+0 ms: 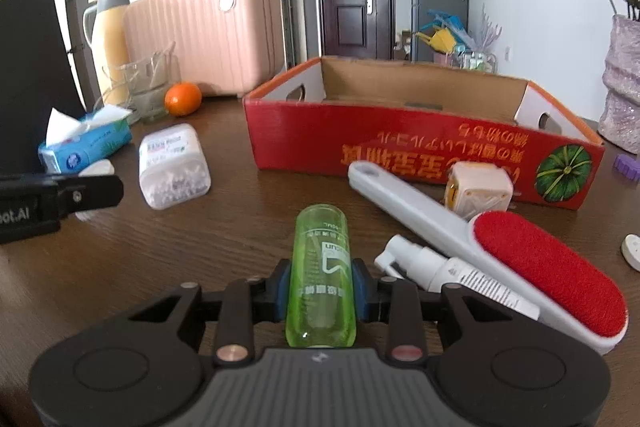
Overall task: Organize rigid objects
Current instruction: 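Carry the white cap and green spray bottle over the box with both tools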
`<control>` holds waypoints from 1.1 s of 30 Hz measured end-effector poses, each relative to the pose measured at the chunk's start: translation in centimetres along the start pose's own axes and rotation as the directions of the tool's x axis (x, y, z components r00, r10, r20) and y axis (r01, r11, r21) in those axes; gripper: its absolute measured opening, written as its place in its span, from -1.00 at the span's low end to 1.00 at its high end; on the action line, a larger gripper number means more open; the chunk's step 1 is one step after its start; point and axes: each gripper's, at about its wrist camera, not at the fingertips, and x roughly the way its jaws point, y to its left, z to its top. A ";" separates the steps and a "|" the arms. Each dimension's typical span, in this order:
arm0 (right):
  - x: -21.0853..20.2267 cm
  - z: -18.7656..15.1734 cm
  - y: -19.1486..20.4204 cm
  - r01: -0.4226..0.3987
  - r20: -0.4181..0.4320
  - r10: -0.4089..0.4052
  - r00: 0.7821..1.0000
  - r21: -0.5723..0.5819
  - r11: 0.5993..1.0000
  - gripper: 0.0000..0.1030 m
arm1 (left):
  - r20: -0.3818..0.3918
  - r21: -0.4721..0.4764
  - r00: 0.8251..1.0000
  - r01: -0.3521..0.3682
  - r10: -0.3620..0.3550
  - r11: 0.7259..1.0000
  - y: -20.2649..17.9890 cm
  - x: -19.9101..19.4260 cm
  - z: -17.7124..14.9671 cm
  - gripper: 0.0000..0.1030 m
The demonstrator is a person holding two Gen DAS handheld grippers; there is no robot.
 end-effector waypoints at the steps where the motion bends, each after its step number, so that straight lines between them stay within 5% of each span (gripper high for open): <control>1: -0.3 0.1 -0.1 -0.002 0.011 0.002 1.000 0.005 1.000 -0.42 | 0.005 0.003 1.000 0.000 0.000 1.000 -0.1 -0.1 0.0 -0.20; 33: -8.0 3.7 -9.2 0.003 0.242 -0.022 0.970 0.080 0.997 -0.42 | 0.071 0.012 0.996 0.045 -0.046 0.999 -9.2 -0.6 4.2 -0.20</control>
